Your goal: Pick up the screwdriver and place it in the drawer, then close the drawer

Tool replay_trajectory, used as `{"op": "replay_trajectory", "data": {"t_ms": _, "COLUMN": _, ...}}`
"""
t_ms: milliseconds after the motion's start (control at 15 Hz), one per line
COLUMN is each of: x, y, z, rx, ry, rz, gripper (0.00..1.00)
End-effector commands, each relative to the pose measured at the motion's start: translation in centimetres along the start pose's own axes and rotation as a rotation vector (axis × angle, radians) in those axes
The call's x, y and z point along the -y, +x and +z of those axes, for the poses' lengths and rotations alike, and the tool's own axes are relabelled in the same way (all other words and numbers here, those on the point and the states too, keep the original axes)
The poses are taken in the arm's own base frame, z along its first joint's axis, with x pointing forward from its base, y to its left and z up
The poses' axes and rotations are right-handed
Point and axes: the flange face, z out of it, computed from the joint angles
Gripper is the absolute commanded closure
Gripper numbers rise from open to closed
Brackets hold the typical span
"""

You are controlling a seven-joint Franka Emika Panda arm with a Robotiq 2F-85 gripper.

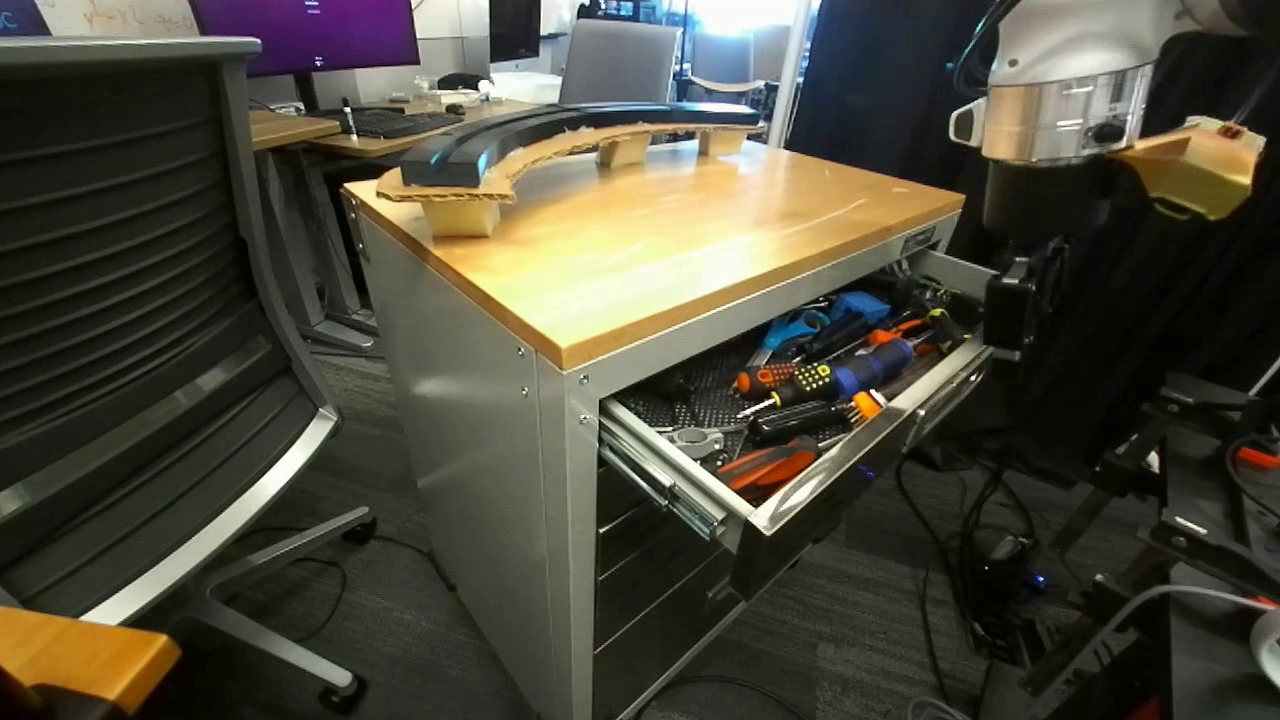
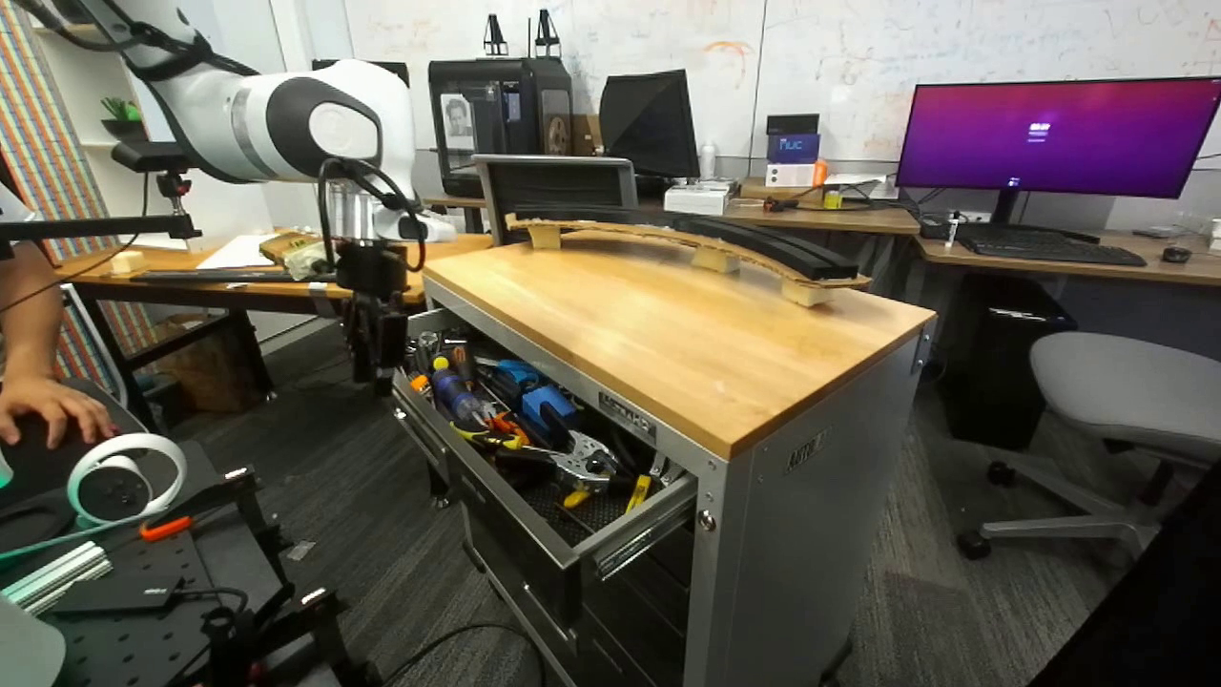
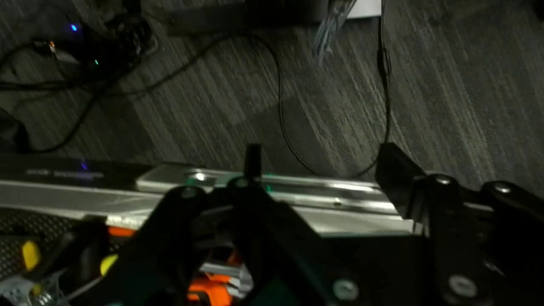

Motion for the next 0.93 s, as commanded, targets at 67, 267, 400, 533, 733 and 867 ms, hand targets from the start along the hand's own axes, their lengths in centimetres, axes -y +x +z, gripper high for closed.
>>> {"op": "replay_trajectory", "data": {"t_ms": 67, "x": 0.8, "y": 1.0, "z": 2.5, "rx": 0.01, "ry": -0.027, "rz": 0.002, "gripper": 0.7}}
{"op": "replay_trajectory", "data": {"t_ms": 267, "x": 1.6, "y": 3.1, "z": 3.4, "rx": -0.052, "ry": -0.005, "rz": 0.01, "gripper": 0.92}}
{"op": "replay_trajectory", "data": {"t_ms": 400, "x": 2.4, "y": 4.7, "z": 3.0, "rx": -0.134, "ry": -0.003, "rz": 0.013, "gripper": 0.97}}
{"op": "replay_trajectory", "data": {"t_ms": 533, "x": 3.4, "y": 5.2, "z": 2.3, "rx": -0.211, "ry": -0.058, "rz": -0.013, "gripper": 1.0}}
{"op": "replay_trajectory", "data": {"t_ms": 733, "x": 4.4, "y": 6.3, "z": 1.6, "rx": -0.323, "ry": -0.139, "rz": -0.062, "gripper": 0.94}}
{"op": "replay_trajectory", "data": {"t_ms": 867, "x": 5.0, "y": 7.4, "z": 1.4, "rx": -0.401, "ry": -0.189, "rz": -0.086, "gripper": 0.95}}
